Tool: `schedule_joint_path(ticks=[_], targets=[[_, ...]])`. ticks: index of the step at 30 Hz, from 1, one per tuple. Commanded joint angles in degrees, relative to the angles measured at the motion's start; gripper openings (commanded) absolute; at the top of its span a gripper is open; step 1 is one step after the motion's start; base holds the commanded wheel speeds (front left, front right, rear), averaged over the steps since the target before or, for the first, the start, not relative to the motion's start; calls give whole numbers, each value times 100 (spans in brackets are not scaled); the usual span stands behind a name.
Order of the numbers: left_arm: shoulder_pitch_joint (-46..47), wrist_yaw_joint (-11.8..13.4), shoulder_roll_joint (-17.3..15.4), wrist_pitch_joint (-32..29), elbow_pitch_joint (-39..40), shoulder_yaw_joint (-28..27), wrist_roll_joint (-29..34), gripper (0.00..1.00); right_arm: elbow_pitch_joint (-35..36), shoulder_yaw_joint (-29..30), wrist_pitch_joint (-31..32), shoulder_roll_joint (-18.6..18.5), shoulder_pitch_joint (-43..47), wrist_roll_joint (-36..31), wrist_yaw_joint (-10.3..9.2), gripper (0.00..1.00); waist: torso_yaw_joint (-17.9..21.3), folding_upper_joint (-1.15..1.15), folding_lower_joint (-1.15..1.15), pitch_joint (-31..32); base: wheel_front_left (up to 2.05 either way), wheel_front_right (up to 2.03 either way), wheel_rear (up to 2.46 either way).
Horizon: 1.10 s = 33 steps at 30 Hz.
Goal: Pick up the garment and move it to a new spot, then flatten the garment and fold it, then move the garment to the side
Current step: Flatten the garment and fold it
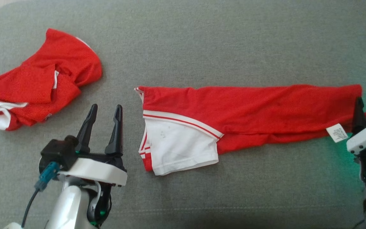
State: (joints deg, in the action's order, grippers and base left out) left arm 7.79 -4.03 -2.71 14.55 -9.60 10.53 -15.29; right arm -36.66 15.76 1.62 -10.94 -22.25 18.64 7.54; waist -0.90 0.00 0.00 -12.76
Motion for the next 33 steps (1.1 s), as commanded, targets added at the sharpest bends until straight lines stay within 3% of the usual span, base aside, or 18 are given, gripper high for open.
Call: schedule_joint_path(ticks=[1,15,17,18,26,33], targets=[[221,11,-18,44,175,-146,-14,100,112,-70,26,-35,-157,-52,-5,100,-32,0,0,-53,0,0,0],[363,34,-17,45,148,-126,38,100,-823,-100,591,88,-545,-139,-5,100,-6,0,0,-101,0,0,0],[350,47,-17,45,146,-126,26,100,-834,-181,638,94,-520,-46,-5,9,10,0,0,-64,0,0,0],[346,53,-17,45,145,-126,20,100,-831,-219,639,83,-508,-14,-5,0,18,0,0,-50,0,0,0],[307,59,-17,45,140,-150,-9,100,-797,40,169,-264,-477,-51,-5,0,58,0,0,52,0,0,0],[282,71,-17,45,146,-165,-82,100,-938,1026,-409,-743,-711,-740,-5,0,34,0,0,172,0,0,0]])
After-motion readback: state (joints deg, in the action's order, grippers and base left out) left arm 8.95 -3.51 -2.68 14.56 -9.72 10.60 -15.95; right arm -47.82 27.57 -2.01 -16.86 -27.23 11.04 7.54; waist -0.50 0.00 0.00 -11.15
